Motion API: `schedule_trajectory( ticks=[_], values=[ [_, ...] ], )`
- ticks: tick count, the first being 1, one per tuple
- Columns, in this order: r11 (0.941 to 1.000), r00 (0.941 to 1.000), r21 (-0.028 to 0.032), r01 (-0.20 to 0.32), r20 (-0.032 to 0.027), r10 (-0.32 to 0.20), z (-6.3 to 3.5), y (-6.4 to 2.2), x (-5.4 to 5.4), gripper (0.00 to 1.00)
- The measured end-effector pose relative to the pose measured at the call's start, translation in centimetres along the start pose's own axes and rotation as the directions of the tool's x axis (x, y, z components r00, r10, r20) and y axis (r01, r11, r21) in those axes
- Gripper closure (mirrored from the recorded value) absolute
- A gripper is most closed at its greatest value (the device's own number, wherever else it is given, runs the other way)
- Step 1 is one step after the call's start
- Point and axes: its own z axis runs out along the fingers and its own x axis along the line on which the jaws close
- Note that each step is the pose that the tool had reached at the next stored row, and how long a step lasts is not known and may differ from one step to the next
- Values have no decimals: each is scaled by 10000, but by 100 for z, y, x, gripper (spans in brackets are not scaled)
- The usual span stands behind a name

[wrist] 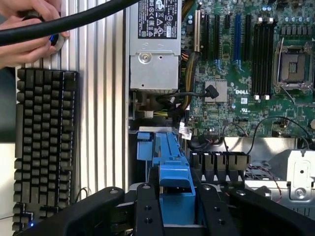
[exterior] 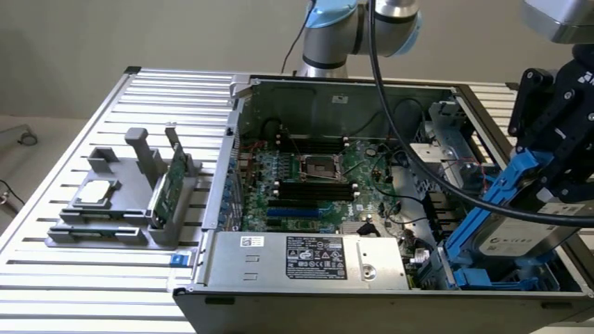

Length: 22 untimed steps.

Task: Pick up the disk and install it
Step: 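Pick up the disk, then insert the disk into the insertion slot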

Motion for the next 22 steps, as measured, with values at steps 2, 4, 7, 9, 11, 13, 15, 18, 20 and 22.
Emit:
schedule_trajectory(
  ticks=[2,4,7,9,11,13,15,18,20,22],
  values=[
    [10000,10000,0,14,0,-14,35,-2,2,68],
    [10000,10000,1,28,-2,-28,58,-6,1,68],
    [10000,10000,2,47,-2,-47,72,-20,1,68],
    [10000,10000,2,58,-2,-58,82,-28,1,68],
    [10000,10000,1,71,-1,-71,104,-30,3,68],
    [10000,10000,-1,83,-1,-83,130,-32,5,68],
    [10000,10000,-8,91,1,-91,154,-33,4,68],
    [9999,9999,-16,111,26,-111,187,-34,3,68],
    [9999,9999,-17,131,51,-131,206,-34,3,68],
    [9999,9998,-17,162,82,-162,225,-35,3,68]
  ],
)
